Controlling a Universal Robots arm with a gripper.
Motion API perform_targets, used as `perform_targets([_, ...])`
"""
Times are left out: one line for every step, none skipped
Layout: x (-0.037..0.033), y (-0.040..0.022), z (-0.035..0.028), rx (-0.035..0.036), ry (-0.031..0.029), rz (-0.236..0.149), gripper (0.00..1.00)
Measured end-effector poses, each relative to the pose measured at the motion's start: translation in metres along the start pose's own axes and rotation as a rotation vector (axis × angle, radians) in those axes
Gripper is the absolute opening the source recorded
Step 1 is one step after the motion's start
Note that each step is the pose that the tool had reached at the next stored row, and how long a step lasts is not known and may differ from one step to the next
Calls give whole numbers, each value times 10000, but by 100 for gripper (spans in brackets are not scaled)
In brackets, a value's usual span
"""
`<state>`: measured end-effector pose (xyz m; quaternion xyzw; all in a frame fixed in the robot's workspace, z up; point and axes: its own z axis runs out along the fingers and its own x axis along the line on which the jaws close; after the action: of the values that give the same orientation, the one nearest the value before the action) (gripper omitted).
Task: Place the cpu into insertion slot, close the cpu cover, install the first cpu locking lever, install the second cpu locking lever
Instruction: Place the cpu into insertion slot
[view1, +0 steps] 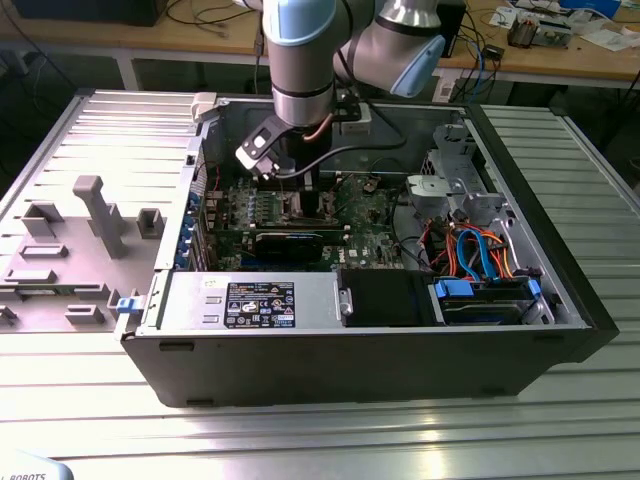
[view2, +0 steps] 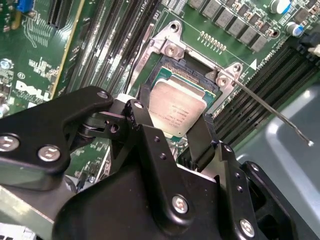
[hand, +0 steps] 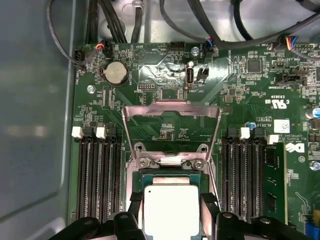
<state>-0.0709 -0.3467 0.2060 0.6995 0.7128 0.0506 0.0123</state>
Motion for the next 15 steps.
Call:
perform_targets([-1, -2, 10, -1, -1, 9, 54])
perform_targets([0, -4, 24, 0, -2, 11, 54])
perform_targets([0, -5, 33, 0, -3, 11, 54])
perform_targets([1, -7, 52, 2, -2, 11, 54])
perform_targets([1, -7, 59, 2, -2, 10, 54])
perform_targets([0, -8, 63, 3, -3, 11, 54])
perform_targets([0, -9, 65, 4, -5, 11, 54])
perform_targets([0, -9, 66, 4, -6, 11, 54])
perform_targets([0, -9, 67, 3, -5, 12, 54])
perform_targets([1, -9, 67, 2, -2, 14, 54])
perform_targets([1, -9, 64, 0, 6, 18, 54])
perform_targets([2, -8, 57, -2, 10, 20, 54])
perform_targets([2, -7, 50, 0, 7, 32, 54])
perform_targets([2, -7, 49, -2, 6, 62, 54])
perform_targets([2, -7, 49, -4, 2, 102, 54])
